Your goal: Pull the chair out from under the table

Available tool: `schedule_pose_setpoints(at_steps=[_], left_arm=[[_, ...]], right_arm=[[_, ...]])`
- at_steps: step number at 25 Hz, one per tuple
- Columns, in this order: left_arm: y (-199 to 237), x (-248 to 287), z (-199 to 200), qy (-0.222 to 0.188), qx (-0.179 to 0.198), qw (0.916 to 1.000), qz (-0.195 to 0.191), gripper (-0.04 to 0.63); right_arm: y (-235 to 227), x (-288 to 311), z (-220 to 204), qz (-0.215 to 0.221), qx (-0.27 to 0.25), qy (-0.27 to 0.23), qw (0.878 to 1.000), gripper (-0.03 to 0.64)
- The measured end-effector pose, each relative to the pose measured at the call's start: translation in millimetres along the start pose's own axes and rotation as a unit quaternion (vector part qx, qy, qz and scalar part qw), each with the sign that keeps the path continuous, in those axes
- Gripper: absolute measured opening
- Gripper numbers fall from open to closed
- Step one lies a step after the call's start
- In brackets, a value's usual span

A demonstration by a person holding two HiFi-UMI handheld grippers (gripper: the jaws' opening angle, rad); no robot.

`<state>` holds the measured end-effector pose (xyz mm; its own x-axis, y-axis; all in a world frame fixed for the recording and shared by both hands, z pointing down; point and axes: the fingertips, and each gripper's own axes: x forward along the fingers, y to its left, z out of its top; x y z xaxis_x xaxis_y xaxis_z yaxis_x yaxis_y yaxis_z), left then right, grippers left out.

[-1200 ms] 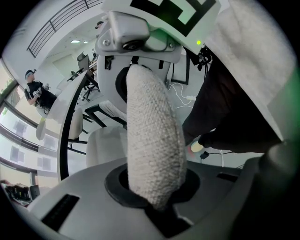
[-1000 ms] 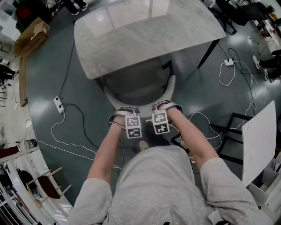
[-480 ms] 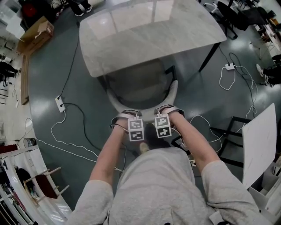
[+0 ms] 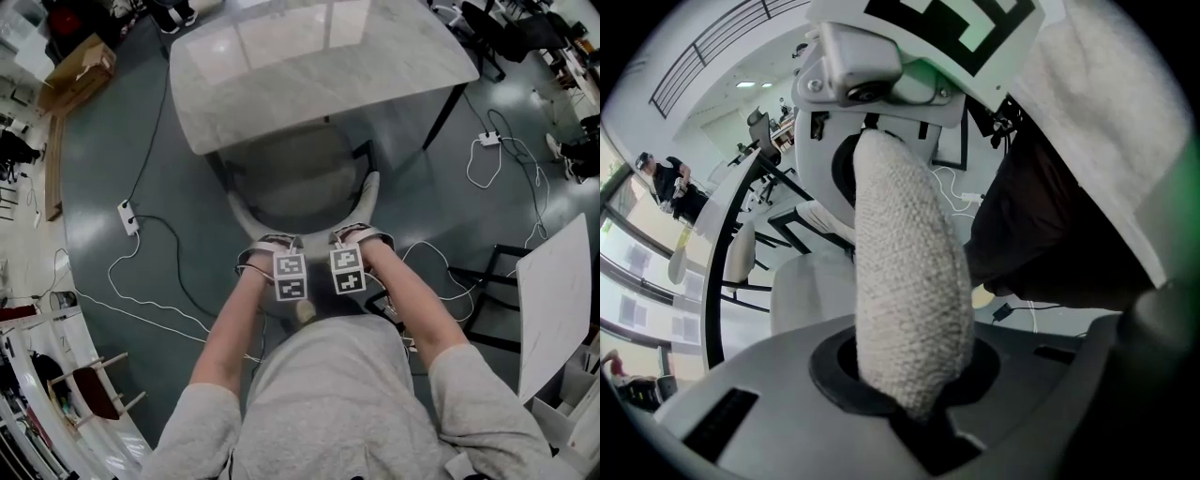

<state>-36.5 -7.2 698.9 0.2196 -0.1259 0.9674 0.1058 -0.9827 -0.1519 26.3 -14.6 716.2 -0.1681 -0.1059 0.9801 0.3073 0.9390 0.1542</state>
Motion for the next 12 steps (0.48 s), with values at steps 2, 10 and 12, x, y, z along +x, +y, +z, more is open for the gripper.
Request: schedule_pose_setpoints(at_steps=[2,10,12], left_arm=[[-5.4,-0.9,2.5,0.001,-0.001,1.0000,-0.001,0.074],[-26.9,-4.8,12.7,0.000,-0.004,1.0000,-0.003,0.074],[-31.7,-4.5,16.0,0.002,-0.005,1.0000,-0.003,0.074]], right_arm=[[5.7,-1.4,-0.2,0.000,-0.001,0.001,1.000,0.092],[28.4,-6.6,1.3,-0.002,-0.003,0.002,1.000,0.091],[33.8,-7.7,-0.1,-0.003,-0.004,0.002,1.000,0.092]])
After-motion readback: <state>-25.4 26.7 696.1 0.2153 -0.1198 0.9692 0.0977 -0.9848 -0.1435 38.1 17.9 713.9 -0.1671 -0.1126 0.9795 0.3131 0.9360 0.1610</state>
